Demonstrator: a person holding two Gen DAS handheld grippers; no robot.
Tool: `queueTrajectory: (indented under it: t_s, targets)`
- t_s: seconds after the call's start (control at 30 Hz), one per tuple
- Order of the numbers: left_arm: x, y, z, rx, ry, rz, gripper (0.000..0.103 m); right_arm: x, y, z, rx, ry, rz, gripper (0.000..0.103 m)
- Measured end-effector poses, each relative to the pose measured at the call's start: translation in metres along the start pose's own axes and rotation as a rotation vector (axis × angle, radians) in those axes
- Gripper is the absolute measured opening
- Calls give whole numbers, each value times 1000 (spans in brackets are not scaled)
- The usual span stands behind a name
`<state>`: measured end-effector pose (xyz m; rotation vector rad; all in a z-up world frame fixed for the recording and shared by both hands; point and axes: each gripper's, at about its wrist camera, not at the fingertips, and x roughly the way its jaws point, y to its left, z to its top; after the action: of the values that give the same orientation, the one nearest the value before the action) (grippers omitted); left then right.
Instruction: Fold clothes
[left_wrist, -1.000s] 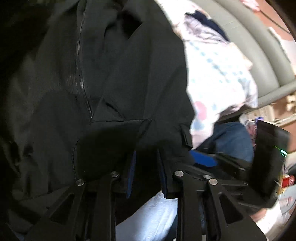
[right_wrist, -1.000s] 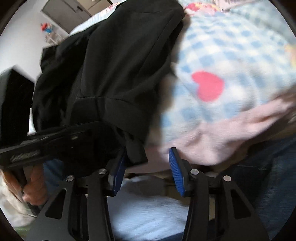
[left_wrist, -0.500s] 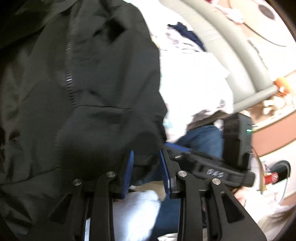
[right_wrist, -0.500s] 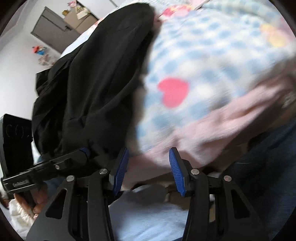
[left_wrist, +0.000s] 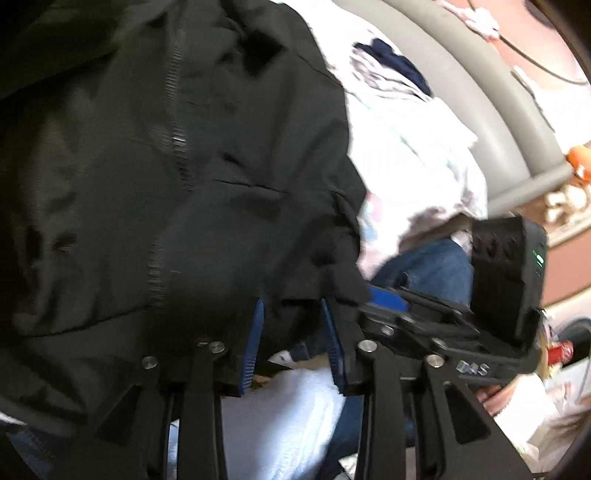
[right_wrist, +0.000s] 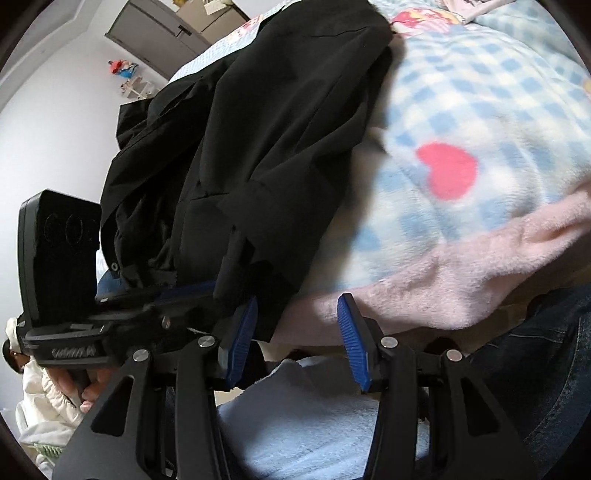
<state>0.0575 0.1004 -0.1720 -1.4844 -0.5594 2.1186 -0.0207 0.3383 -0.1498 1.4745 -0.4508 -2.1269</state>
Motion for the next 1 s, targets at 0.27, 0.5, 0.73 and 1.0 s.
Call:
queueTrajectory:
  t_s: [0.27, 0.5, 0.73, 1.0]
  targets:
    - [-19, -8, 6, 14, -70, -175, 31, 10, 26, 3, -54, -33, 27, 47]
    - [11, 25, 4, -106, 11, -37, 4, 5, 23, 3, -41, -47, 39, 47]
    - [10, 34, 9, -79, 23, 26, 5, 1, 12, 5, 6, -63, 45, 47]
    - [-27, 34, 8, -138, -114, 23, 12, -3, -4, 6, 65, -71, -26, 47]
